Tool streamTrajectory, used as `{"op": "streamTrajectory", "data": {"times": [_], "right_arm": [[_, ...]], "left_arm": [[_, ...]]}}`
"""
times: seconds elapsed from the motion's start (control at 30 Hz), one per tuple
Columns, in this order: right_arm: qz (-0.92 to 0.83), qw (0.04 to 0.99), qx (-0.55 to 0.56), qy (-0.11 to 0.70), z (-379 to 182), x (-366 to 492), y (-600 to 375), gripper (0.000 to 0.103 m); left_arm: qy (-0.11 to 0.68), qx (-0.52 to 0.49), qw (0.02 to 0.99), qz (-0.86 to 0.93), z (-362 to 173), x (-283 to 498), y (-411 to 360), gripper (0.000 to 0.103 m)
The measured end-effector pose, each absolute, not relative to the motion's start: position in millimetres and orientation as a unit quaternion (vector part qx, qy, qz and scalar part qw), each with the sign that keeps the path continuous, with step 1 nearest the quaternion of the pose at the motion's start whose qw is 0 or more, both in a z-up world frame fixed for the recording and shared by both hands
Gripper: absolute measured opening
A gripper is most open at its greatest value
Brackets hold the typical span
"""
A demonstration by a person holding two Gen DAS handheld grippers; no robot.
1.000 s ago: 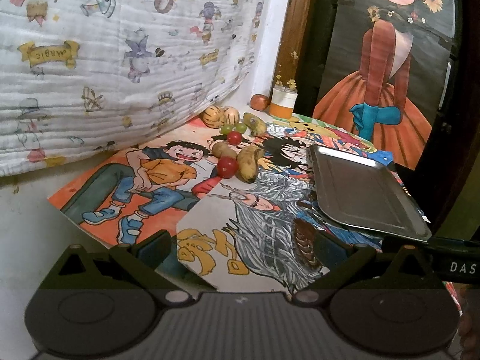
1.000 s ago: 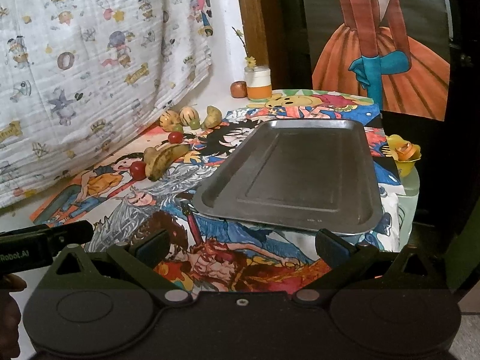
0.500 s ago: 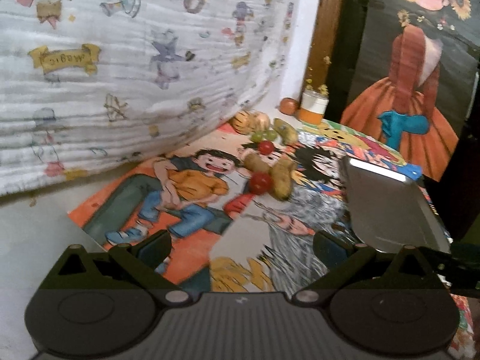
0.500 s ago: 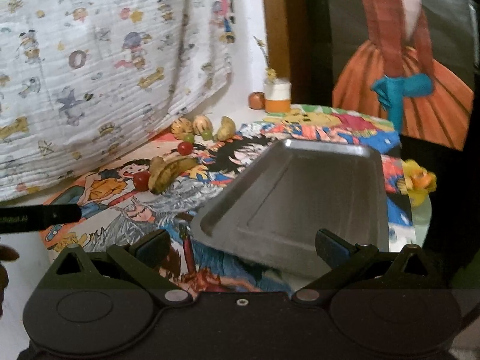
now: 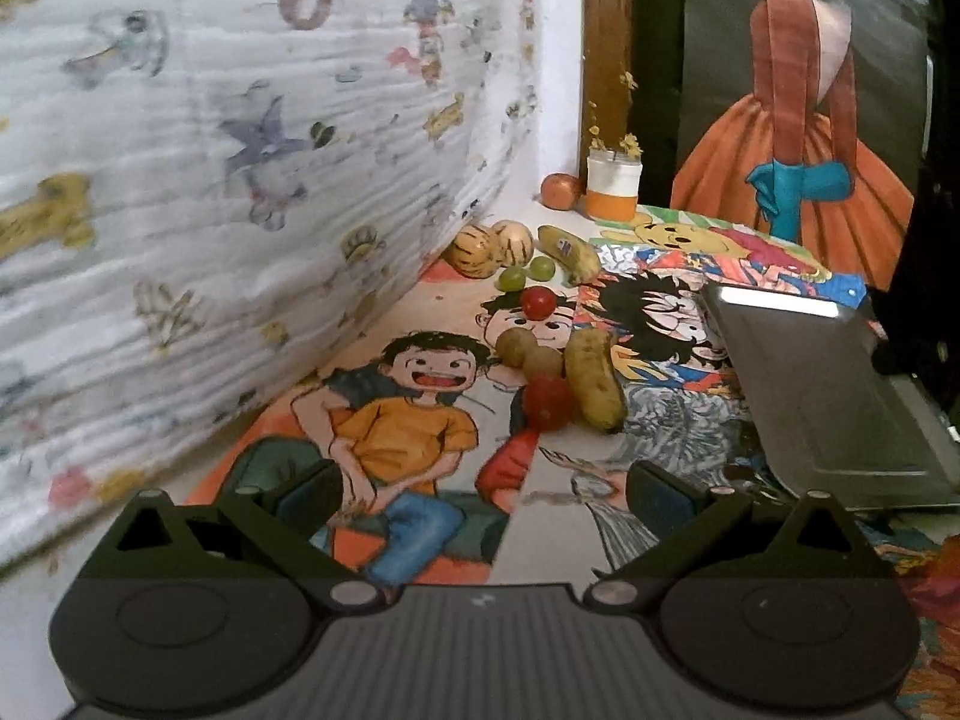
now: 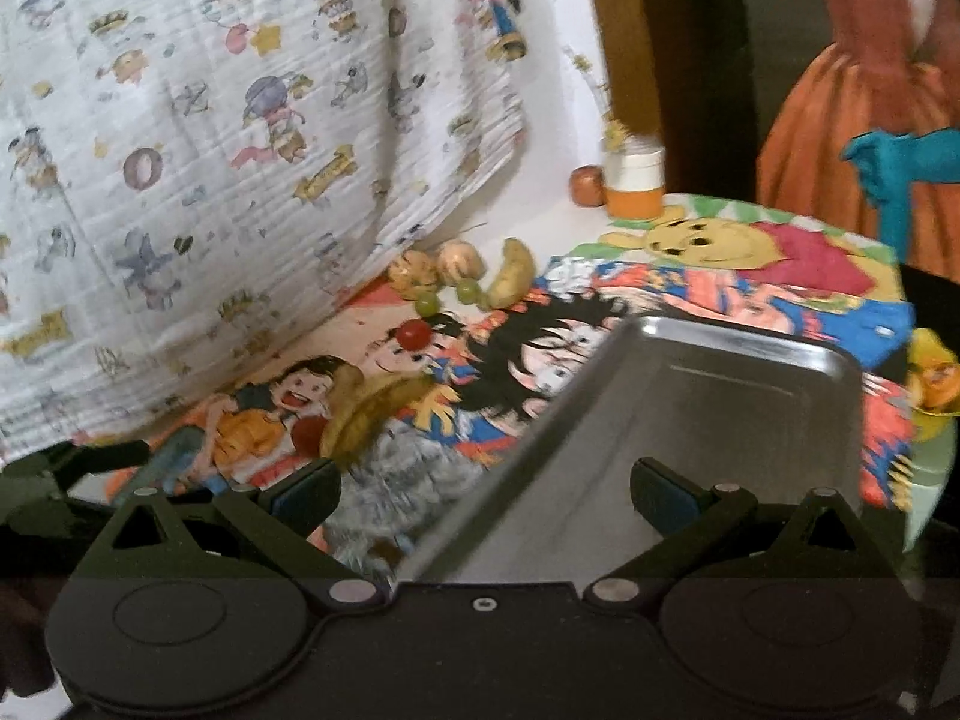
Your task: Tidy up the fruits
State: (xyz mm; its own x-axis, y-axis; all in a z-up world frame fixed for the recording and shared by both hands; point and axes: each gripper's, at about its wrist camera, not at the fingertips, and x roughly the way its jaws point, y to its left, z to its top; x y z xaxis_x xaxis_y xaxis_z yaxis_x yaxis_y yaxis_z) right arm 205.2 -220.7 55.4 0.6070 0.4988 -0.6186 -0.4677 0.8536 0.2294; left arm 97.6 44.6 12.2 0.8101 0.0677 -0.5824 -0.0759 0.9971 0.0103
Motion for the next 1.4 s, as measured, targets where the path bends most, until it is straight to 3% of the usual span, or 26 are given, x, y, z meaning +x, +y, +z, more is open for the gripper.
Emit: {"op": "streamTrajectory", "data": {"times": [0.37, 0.7, 0.97, 1.1, 1.4], "right_arm": [[0.367, 0.847, -0.069, 0.379, 53, 312, -141, 0.102], [0.394, 0.833, -0.100, 0.374, 20, 364, -88, 0.081], [0.397, 0.827, -0.102, 0.385, -8, 383, -72, 0.062], [0.405, 0.823, -0.099, 0.385, -16, 387, -67, 0.058], [0.413, 0.818, -0.101, 0.388, -23, 392, -60, 0.049]], "left_arm": [[0.333, -0.018, 0.943, -0.004, 0, 145, 56, 0.103], [0.346, -0.045, 0.936, -0.042, -14, 172, 59, 0.082], [0.341, -0.063, 0.935, -0.073, -21, 180, 61, 0.073], [0.335, -0.066, 0.935, -0.092, -21, 180, 61, 0.063], [0.328, -0.085, 0.936, -0.092, -20, 180, 71, 0.058]]}}
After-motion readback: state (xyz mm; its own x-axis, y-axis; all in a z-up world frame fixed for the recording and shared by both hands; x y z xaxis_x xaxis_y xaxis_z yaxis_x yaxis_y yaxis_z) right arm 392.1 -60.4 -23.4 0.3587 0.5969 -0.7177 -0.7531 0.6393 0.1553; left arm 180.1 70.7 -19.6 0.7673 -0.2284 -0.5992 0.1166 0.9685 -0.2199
